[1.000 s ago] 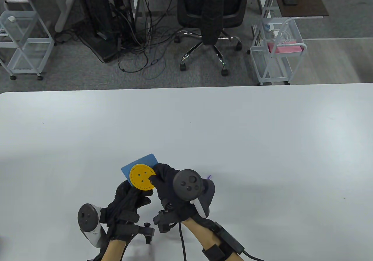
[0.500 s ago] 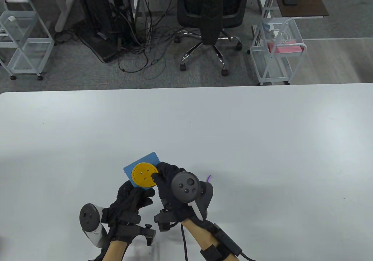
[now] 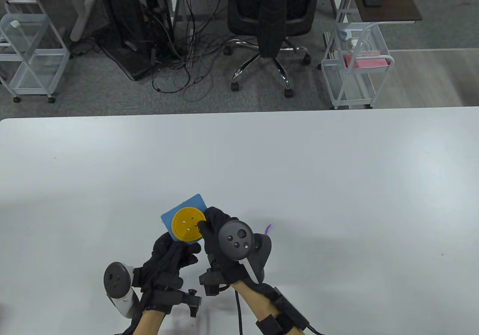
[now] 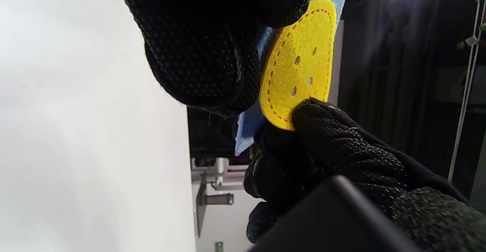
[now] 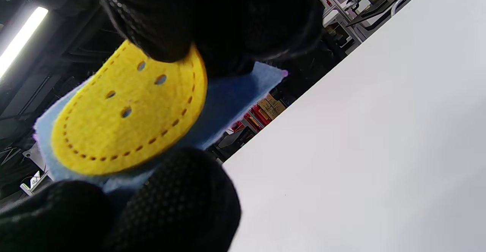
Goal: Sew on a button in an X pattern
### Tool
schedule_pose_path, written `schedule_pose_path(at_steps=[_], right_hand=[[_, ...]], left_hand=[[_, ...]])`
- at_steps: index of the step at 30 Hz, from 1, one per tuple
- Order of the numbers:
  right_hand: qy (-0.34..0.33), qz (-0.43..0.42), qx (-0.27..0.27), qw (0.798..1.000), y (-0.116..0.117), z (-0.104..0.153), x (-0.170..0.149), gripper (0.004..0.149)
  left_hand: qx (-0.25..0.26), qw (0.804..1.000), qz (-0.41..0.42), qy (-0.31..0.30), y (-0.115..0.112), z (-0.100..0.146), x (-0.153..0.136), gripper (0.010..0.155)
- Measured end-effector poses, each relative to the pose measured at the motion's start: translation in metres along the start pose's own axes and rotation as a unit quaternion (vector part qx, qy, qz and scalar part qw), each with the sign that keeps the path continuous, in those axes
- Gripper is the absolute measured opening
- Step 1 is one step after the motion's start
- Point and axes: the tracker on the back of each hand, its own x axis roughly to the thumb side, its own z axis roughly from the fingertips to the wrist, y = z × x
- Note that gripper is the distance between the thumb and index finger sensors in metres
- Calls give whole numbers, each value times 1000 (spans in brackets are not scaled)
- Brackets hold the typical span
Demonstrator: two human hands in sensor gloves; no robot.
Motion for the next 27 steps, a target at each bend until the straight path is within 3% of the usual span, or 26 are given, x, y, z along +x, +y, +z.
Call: schedule_pose_path(at_steps=[17,22,27], right_hand=[[2,28,0,1000,2,0,-2,61],[1,-4,23,1000,2,-2,-6,72],[13,-78,68,994,3,-8,-12,70]], left_hand=[[-6,1000,-5,-15,1,0,1,38],[-7,1000,-2,-18,2,0,2,38],[-7,1000,-5,-20,3,0,3,38]])
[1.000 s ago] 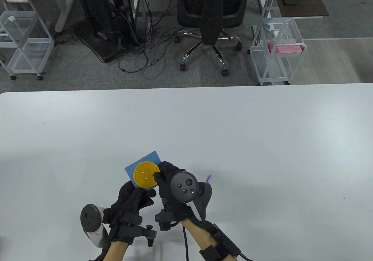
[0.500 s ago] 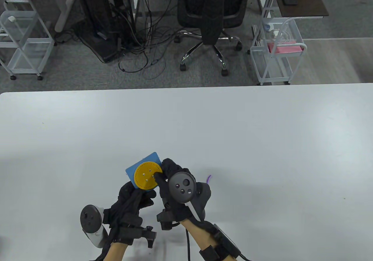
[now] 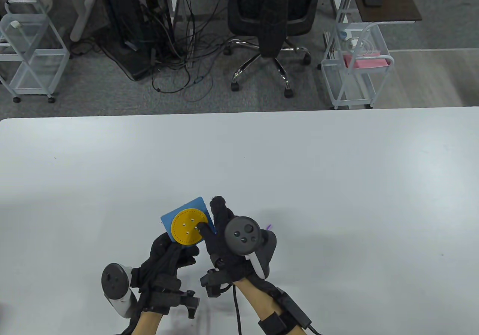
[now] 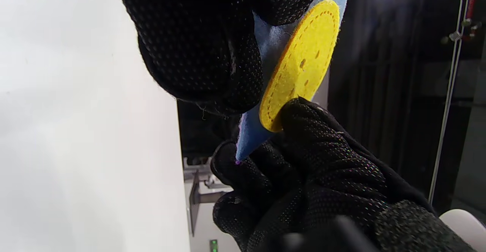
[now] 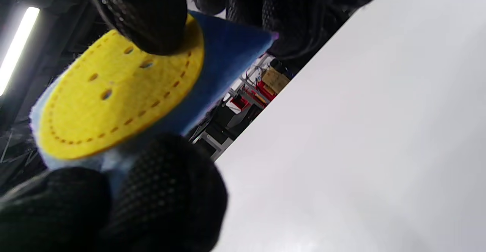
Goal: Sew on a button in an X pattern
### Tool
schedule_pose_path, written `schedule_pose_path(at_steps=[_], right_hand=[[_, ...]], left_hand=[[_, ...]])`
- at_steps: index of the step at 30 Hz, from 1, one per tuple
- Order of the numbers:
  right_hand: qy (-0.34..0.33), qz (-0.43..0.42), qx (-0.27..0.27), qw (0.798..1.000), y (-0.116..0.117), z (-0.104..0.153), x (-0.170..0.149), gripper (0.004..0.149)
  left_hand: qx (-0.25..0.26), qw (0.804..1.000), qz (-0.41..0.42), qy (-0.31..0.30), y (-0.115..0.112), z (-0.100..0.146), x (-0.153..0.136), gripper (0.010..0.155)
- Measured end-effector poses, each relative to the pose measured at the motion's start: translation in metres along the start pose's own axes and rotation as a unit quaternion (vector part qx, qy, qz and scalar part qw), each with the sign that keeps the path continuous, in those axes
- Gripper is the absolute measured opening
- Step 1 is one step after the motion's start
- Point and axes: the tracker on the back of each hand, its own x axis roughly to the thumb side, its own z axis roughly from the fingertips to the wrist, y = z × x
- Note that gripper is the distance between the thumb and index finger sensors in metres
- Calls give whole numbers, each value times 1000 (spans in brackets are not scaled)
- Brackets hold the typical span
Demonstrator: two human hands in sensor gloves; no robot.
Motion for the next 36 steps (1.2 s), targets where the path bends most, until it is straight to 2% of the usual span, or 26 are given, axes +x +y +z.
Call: schedule_pose_path(at_steps=[11,15,18,23,25,29,36], right_hand=[[23,-79,31,996,-2,-8,-13,45],[20,-111,44,993,-2,-9,-15,42],[13,-123,57,991,-3,-10,-15,42],[15,-153,97,983,0,-11,-17,41],[13,-153,108,982,2,-11,-18,41],[12,-154,119,981,6,-11,-18,41],[-15,-95,105,990,5,-8,-11,41]], left_hand=[[13,995,-93,-16,4,3,11,40],[23,991,-129,-35,8,4,16,42],[25,992,-120,-42,12,3,16,45],[-11,999,-5,-31,12,-2,7,56],[-12,1000,15,-20,11,-3,5,54],[0,999,-25,-20,12,-3,7,44],[14,994,-108,-20,12,-1,12,42]])
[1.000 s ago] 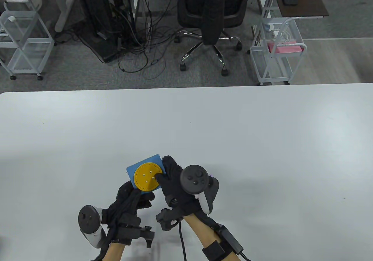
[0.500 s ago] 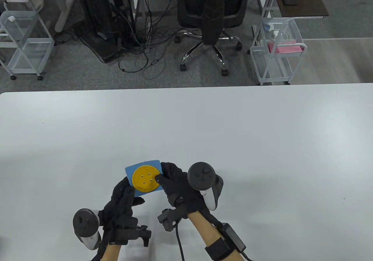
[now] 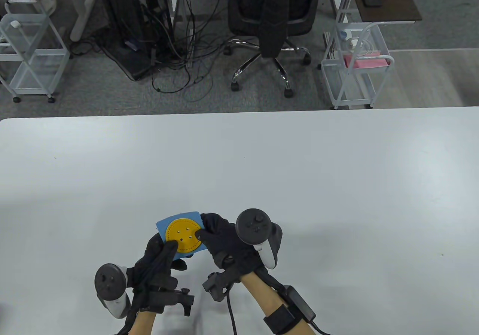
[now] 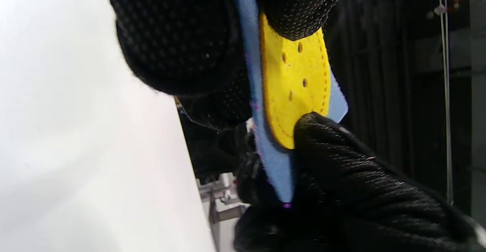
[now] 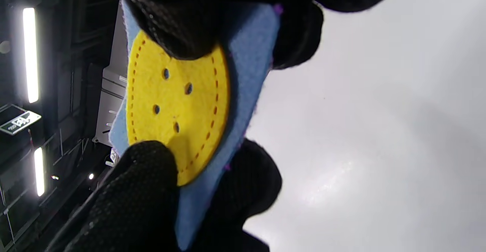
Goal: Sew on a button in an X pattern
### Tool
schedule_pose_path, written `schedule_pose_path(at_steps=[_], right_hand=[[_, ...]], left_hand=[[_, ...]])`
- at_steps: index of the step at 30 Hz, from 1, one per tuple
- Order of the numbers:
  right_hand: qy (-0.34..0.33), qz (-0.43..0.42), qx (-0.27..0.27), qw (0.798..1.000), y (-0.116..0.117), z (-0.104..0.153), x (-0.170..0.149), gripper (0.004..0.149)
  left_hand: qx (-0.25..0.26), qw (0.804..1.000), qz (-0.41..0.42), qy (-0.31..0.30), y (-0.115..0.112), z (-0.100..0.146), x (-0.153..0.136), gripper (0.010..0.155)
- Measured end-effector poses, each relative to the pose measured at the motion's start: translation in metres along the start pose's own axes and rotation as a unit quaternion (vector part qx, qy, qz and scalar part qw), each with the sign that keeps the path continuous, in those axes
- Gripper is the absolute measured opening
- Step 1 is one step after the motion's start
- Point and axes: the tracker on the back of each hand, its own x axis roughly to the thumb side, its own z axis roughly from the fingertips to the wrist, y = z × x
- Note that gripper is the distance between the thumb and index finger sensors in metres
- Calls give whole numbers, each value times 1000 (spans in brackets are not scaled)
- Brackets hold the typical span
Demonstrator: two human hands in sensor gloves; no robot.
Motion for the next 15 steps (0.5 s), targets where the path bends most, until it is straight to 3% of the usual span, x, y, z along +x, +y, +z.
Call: schedule_pose_path(at_steps=[8,15], right_hand=[[-15,44,-18,999,0,4,5,47],[-62,234,0,970,-15,21,3,56]], left_hand=[[14,1000,-7,-4,5,-1,2,40],[65,998,-13,-4,24,-1,3,40]])
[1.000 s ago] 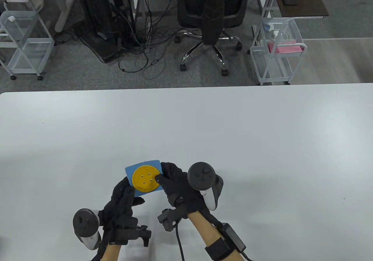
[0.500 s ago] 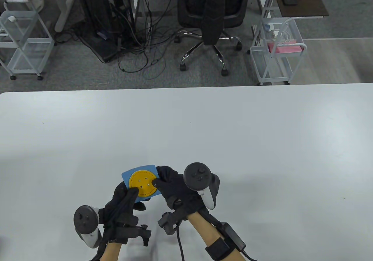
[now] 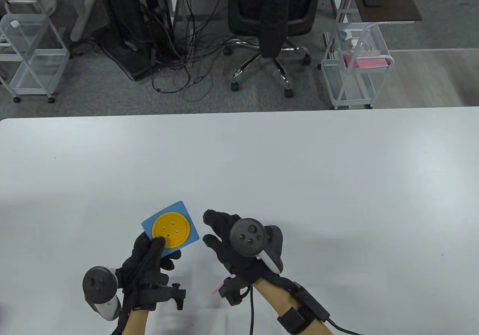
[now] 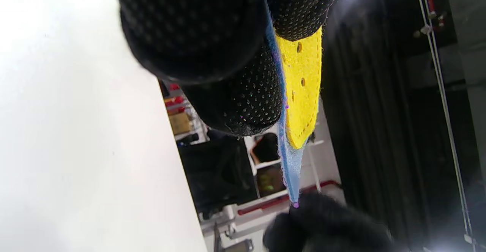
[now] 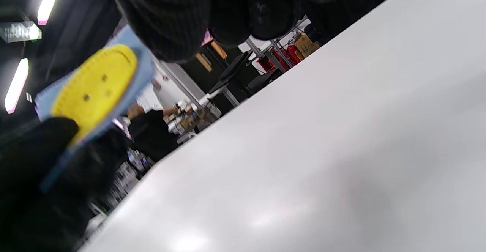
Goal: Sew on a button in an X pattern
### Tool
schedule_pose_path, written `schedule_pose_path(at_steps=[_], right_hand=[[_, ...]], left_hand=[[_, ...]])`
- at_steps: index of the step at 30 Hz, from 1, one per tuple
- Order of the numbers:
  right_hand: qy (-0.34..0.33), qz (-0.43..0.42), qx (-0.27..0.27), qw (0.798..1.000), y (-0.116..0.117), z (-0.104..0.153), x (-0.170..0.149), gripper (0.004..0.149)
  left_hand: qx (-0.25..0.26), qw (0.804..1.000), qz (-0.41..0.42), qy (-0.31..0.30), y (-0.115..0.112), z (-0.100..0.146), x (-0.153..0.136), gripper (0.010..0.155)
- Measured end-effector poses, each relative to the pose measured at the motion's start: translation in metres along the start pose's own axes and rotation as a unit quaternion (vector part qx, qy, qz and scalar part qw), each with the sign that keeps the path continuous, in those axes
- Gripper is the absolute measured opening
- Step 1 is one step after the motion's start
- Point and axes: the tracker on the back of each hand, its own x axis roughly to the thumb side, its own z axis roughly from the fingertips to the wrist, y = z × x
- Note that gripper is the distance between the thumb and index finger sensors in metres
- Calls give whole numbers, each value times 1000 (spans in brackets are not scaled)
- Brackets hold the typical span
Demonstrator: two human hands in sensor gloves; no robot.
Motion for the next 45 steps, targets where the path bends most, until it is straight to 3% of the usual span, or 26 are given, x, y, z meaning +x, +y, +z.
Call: schedule_pose_path(at_steps=[4,7,12,16,19,28,45], right_hand=[[-33,121,95,988,13,12,-12,52],[-35,207,129,969,27,18,-23,51],[-50,221,196,954,52,22,-31,51],[-49,230,214,948,65,22,-34,54],[-39,240,224,944,72,21,-37,51],[-43,229,189,954,78,18,-34,38],[-58,273,179,944,84,21,-26,37]], left_hand=[[4,1000,2,6,1,0,-1,41],[5,1000,4,10,0,0,-1,40],[4,1000,10,16,-1,1,-1,40],[5,1000,20,19,-1,0,0,40],[4,999,29,20,-1,0,0,40],[0,999,27,23,-1,0,-1,40],[1,997,58,46,-2,1,-2,40]])
